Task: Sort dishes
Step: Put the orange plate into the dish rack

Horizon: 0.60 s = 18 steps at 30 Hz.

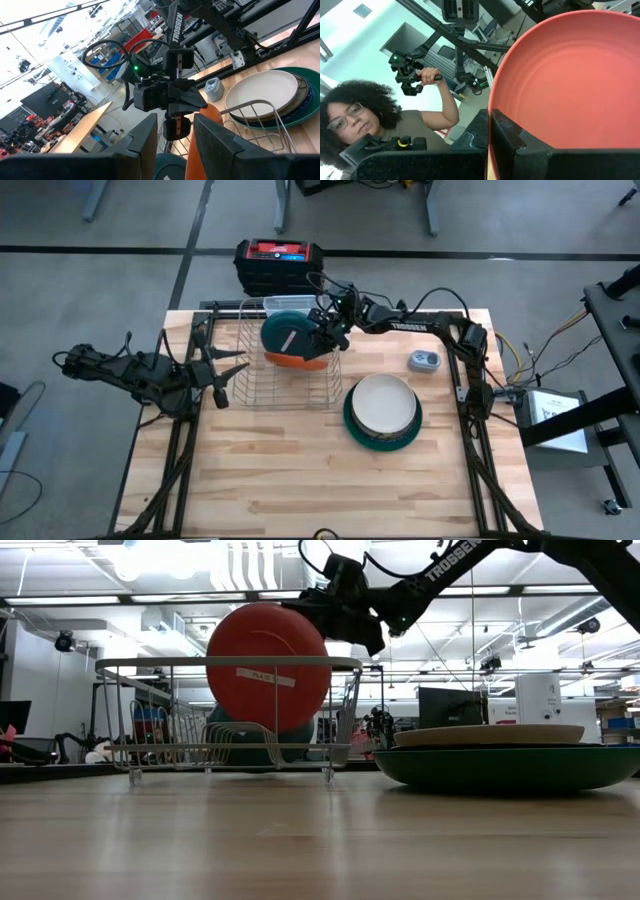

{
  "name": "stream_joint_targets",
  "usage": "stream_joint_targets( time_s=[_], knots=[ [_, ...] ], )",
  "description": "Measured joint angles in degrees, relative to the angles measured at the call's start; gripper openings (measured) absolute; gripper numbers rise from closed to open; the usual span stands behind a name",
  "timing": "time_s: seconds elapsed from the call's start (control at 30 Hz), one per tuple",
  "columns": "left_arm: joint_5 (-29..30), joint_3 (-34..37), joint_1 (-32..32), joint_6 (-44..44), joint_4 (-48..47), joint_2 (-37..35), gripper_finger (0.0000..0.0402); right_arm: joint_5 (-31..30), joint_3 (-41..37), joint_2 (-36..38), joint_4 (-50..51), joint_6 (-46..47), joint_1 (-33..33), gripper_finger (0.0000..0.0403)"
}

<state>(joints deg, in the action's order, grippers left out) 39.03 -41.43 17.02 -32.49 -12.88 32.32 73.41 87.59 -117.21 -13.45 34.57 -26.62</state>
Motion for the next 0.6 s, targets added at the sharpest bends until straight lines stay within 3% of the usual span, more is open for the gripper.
stream_joint_targets(
  time_s=[0.37,0.6],
  knots=[
    [0.0,0.0,0.0,0.27,0.0,0.0,0.0117,-0.06,0.11,-0.68,-0.28,-1.0,-2.35,0.0],
    [-0.02,0.02,0.02,0.8,-0.02,0.37,0.0117,-6.33,0.13,-0.94,-0.29,-2.32,-3.98,0.0]
  ],
)
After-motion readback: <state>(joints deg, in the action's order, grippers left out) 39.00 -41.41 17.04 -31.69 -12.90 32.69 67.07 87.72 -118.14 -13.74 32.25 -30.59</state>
